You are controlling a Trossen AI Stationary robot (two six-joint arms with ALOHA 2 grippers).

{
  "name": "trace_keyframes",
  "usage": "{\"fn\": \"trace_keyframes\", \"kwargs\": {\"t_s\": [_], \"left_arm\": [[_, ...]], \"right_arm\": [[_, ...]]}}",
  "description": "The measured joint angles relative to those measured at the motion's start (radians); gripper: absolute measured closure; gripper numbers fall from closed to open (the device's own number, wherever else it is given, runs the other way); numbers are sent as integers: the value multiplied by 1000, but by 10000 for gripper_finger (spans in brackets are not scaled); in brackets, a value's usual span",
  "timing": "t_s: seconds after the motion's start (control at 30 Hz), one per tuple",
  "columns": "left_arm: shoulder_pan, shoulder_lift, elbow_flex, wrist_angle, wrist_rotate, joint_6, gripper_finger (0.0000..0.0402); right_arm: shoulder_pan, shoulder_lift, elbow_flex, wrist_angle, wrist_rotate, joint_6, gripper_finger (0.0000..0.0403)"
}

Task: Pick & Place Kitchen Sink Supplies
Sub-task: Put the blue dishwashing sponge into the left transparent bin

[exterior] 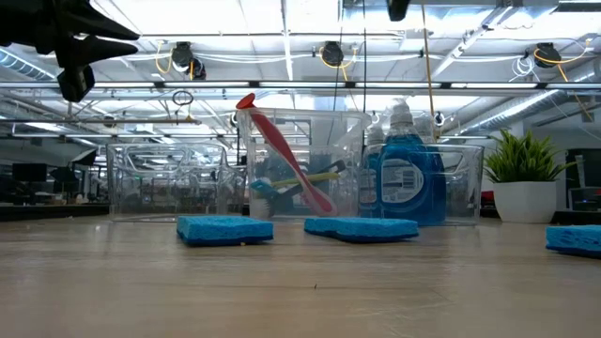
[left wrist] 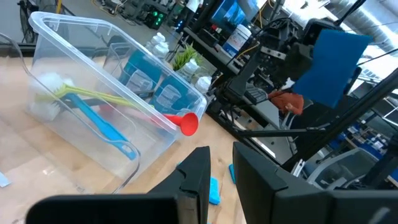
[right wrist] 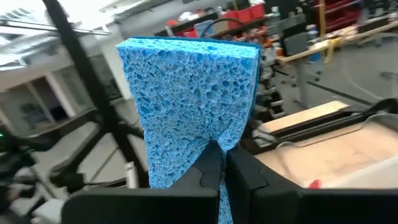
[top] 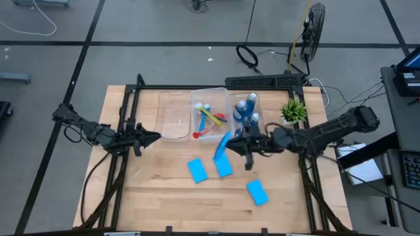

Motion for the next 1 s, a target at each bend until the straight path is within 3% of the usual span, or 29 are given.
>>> {"fn": "trace_keyframes", "kwargs": {"t_s": [0.2, 0.43, 0.87, 1.0], "left_arm": [[0, 0, 0, 40, 0, 4, 330], [0, 36, 0, 169, -19, 126, 330], [25, 311, 0, 627, -99, 556, 329], [55, 378, 0, 712, -98, 630, 309]], "right_arm": [[-84, 84, 148, -107, 2, -37, 403], [-166, 224, 305, -115, 3, -63, 403], [-268, 438, 469, -125, -50, 22, 403], [-278, 484, 482, -124, -51, 35, 403]]}}
